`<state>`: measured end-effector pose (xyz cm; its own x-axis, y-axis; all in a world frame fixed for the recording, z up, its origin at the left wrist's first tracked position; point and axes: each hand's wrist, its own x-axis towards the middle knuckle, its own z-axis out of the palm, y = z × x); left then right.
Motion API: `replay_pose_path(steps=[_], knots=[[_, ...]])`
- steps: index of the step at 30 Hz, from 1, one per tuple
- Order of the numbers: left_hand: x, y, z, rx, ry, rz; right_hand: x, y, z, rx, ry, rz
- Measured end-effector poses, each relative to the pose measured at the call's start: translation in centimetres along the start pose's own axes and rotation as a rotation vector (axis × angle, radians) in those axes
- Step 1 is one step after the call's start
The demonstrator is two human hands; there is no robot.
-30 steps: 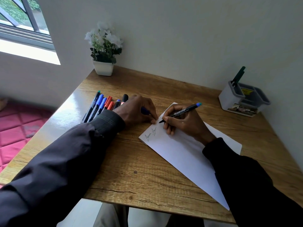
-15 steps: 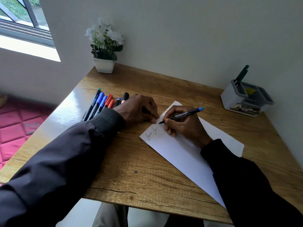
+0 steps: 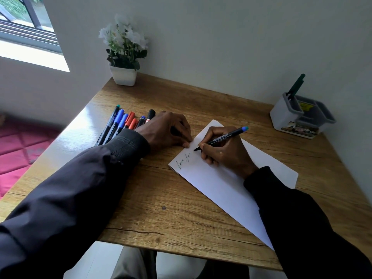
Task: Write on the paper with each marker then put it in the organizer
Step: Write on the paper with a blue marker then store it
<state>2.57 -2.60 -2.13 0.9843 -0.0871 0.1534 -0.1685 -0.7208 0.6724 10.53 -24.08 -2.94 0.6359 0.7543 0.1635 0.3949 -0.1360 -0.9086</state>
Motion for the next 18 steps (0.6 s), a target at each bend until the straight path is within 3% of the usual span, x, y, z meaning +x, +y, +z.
replay_pose_path(steps=[18], knots=[[-0.06,0.12,-0.06,0.015,0.009,0.003,0.08,-0.37,0.47,-0.018,0.035,0.038]])
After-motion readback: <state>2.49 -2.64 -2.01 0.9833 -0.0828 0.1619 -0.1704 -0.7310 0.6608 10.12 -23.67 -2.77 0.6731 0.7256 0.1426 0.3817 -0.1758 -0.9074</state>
